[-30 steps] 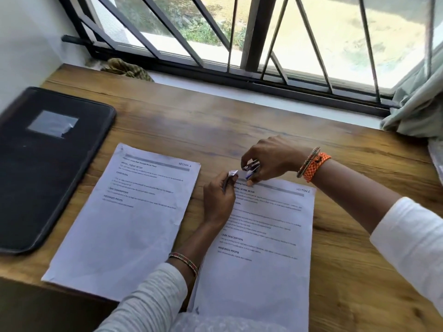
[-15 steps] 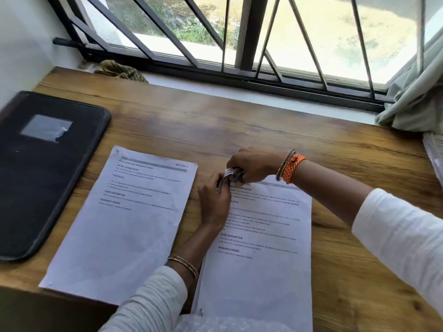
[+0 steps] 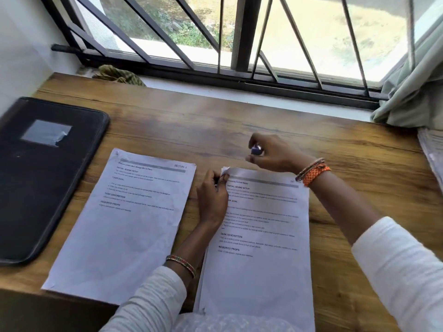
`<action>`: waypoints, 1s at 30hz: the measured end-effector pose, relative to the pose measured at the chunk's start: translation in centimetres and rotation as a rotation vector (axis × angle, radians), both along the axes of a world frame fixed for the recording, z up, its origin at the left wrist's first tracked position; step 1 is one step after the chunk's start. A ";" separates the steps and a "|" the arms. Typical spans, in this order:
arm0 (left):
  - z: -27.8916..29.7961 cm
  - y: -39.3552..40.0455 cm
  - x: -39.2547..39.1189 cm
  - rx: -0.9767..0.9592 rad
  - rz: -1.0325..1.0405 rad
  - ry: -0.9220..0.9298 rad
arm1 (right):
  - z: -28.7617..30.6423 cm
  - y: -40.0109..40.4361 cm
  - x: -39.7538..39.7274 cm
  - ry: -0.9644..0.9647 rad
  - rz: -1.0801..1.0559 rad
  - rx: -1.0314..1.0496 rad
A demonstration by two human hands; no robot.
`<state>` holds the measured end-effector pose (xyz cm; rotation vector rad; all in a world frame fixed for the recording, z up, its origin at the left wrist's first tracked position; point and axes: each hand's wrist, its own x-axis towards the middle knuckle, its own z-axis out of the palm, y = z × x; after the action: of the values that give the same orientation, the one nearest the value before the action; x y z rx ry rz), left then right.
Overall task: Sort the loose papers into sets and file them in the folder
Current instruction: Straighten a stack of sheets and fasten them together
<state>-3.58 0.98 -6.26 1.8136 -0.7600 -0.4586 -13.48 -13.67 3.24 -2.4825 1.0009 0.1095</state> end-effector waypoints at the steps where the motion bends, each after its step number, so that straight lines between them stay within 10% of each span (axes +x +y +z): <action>1: 0.1 0.3 0.1 0.013 -0.034 0.024 | -0.2 -0.3 -1.9 -0.052 -0.146 -0.081; 7: 1.4 2.5 2.4 0.129 -0.160 0.587 | -4.0 6.0 -11.6 -0.376 -0.975 0.343; 11: 5.1 1.7 6.0 0.063 -0.127 0.690 | -3.2 10.8 -10.1 -0.498 -0.848 0.882; 19: 6.4 6.6 18.8 0.632 0.196 -0.385 | -2.5 15.9 4.2 -0.581 -0.583 0.966; 30: 1.1 10.3 20.0 0.700 0.254 -0.887 | -7.1 20.2 9.2 -0.211 -0.336 0.230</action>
<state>16.45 11.30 -5.18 2.7796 -0.9990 0.3470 -4.27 6.53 -3.88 -2.0415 1.2201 -0.1346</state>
